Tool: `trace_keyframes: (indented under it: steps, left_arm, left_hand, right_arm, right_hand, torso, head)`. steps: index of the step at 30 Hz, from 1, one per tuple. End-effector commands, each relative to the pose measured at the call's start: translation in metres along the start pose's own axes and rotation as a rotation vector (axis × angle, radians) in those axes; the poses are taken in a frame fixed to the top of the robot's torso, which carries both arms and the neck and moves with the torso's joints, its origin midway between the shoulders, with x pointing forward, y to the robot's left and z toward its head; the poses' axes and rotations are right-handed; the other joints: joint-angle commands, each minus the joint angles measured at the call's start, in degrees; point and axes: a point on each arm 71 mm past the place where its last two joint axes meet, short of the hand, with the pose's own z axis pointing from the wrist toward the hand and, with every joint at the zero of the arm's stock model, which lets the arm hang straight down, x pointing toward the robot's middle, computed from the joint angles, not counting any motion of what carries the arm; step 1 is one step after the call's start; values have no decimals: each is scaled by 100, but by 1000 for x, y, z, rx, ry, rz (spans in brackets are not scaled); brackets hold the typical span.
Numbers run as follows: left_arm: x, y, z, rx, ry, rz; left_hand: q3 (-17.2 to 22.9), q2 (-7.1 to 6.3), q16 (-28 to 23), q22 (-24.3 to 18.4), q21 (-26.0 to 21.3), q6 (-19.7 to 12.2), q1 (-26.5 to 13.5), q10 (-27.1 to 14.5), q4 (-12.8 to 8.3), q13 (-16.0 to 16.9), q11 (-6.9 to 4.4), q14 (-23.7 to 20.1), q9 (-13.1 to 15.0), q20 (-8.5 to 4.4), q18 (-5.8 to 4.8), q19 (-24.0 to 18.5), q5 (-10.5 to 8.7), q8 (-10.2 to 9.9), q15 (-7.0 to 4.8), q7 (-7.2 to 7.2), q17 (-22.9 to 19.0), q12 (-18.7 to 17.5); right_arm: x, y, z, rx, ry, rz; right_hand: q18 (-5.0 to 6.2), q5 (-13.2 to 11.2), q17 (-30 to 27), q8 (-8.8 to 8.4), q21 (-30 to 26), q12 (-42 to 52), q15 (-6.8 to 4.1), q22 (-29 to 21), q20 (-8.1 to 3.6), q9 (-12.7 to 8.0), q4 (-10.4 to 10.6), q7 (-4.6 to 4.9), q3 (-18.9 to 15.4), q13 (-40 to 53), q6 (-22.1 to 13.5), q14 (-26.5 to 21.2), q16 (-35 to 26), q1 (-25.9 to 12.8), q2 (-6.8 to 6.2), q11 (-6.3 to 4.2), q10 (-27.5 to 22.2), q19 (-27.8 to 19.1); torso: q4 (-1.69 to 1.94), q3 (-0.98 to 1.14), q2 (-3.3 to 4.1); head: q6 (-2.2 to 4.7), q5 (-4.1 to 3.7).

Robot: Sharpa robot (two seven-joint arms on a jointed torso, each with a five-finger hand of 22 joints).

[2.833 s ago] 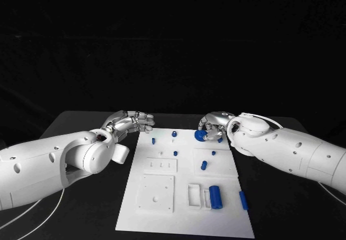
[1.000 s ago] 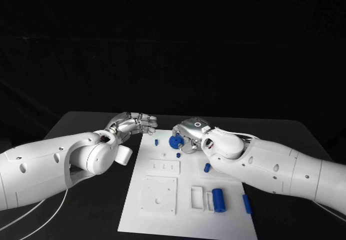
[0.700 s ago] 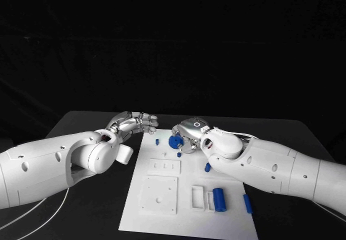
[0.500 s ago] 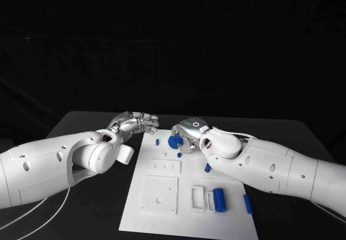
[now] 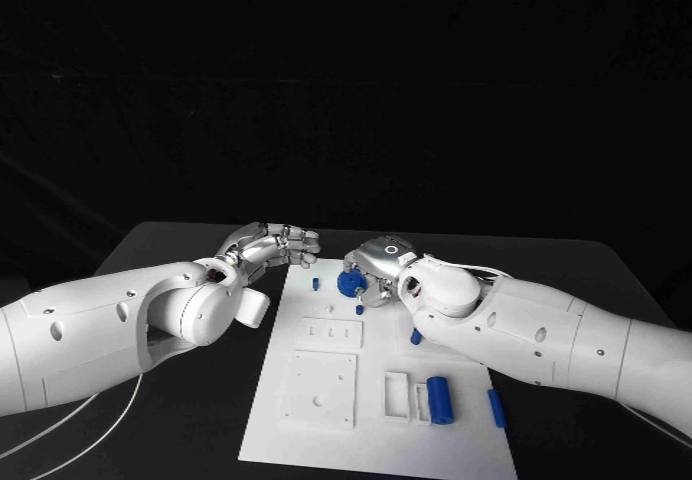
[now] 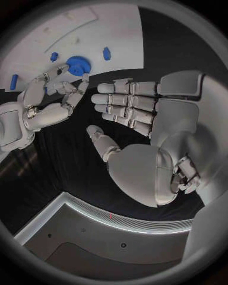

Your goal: Assemble the parts on the task board

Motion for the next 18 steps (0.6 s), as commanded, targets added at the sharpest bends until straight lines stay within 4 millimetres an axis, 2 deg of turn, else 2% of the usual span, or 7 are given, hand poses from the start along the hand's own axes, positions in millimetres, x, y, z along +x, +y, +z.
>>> trace_keyframes:
  steps: [1,9,11,13,17,18]
  left_arm:
    - [2,-2,1,10,16,-2]
    - [2,-2,1,10,15,-2]
    - [2,-2,1,10,16,-2]
    - [3,-2,1,10,17,-3]
    - [2,-2,1,10,15,-2]
    - [2,-2,0,10,14,-2]
  left_hand:
    - [36,-22,-21,70,26,21,37,40,3,-6,-15,-12,-9,3,110,-54,-19,-23,19,30,5,-40]
    - [36,-24,-22,70,26,21,38,40,3,-6,-15,-13,-10,3,110,-54,-19,-24,19,30,6,-43]
    - [36,-24,-22,70,26,21,39,40,3,-6,-15,-13,-10,3,110,-54,-19,-24,19,31,6,-43]
    - [35,-23,-22,70,27,21,37,41,5,-6,-14,-12,-10,4,109,-54,-19,-24,19,31,6,-44]
    - [34,-21,-22,70,27,20,32,41,9,-6,-14,-12,-10,5,108,-54,-19,-24,19,32,7,-46]
    - [33,-21,-22,70,27,20,31,42,10,-6,-14,-11,-10,5,108,-53,-19,-24,20,32,7,-46]
  right_arm:
    - [4,0,0,1,35,-8]
    - [4,-1,0,3,45,-3]
    - [5,0,0,2,49,1]
    - [5,-1,-1,4,59,5]
    - [8,-4,-2,10,99,20]
    - [9,-5,-2,12,109,24]
  right_hand:
    - [257,-14,6,-43,1,-1,37,74,20,-23,-38,227,-1,-9,95,-10,-30,25,-41,131,-86,-17]
    - [257,36,5,-84,-4,-3,41,73,29,-52,-56,230,6,-20,8,-13,-40,31,-49,135,-109,-24]
    - [257,119,5,-114,-9,-3,33,72,32,-69,-70,219,20,-26,-56,-15,-46,43,-45,126,-118,-30]
    - [257,310,6,-117,-11,0,24,72,35,-75,-82,210,48,-31,-78,-15,-50,58,-28,116,-124,-31]
    - [257,1180,12,-116,-28,6,8,72,55,-95,-186,187,466,-51,-116,-21,-61,223,143,94,-140,-54]
    - [257,1293,14,-120,-26,10,-2,74,62,-100,-190,179,522,-52,-131,-21,-62,206,173,89,-141,-52]
  torso:
    - [1,1,1]
    - [1,3,-3]
    - [-1,4,-3]
    - [-1,4,-2]
    - [-3,6,-2]
    - [-5,7,-3]
  head:
    - [-8,2]
    - [-4,6]
    - [-3,8]
    - [-6,8]
    - [-12,18]
    - [-13,20]
